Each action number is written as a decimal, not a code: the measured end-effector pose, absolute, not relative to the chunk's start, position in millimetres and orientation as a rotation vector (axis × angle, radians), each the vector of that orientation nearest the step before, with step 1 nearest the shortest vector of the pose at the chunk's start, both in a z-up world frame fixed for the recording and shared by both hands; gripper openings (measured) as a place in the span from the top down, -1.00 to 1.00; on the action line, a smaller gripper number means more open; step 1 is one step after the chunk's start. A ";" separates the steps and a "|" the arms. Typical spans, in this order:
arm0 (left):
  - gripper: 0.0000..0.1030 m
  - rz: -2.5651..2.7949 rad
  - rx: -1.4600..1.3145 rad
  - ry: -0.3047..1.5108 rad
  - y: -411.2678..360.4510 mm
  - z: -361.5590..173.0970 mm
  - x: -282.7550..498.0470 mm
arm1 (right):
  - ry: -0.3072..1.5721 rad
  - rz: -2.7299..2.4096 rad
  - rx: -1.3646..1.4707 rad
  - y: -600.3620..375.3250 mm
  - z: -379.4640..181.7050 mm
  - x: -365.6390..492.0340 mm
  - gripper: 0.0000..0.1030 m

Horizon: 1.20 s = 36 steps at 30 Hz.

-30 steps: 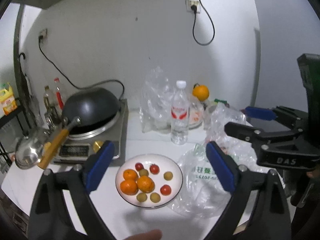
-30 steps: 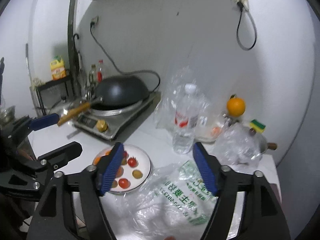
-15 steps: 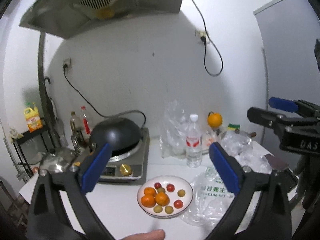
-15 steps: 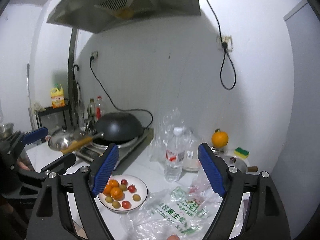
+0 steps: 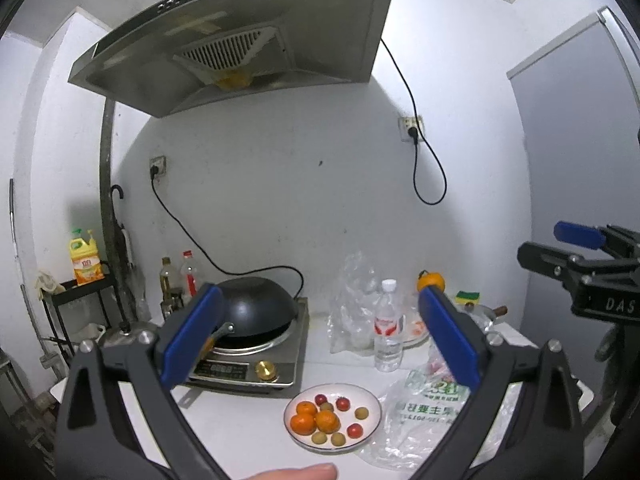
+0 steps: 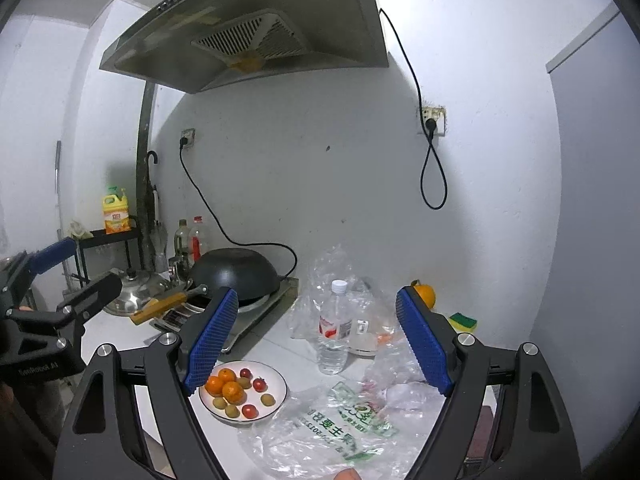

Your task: Organize fruits

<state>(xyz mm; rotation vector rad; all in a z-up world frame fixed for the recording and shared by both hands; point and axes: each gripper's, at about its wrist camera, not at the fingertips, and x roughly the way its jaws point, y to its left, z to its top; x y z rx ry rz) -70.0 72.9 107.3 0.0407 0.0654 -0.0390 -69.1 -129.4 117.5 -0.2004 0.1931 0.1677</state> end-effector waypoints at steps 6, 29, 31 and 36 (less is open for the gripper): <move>-0.94 -0.033 0.024 0.065 73.3 108.3 -66.0 | 0.179 0.158 -0.212 -129.0 117.9 -70.7 -0.63; -0.94 -0.019 0.016 0.073 65.1 98.4 -59.5 | 0.186 0.147 -0.201 -131.6 108.3 -65.7 -0.63; -0.94 -0.013 0.008 0.071 65.6 97.8 -59.1 | 0.189 0.147 -0.197 -132.9 106.5 -65.1 -0.63; -0.94 -0.012 0.019 0.079 61.0 95.4 -57.6 | 0.195 0.144 -0.196 -133.3 104.2 -62.4 -0.63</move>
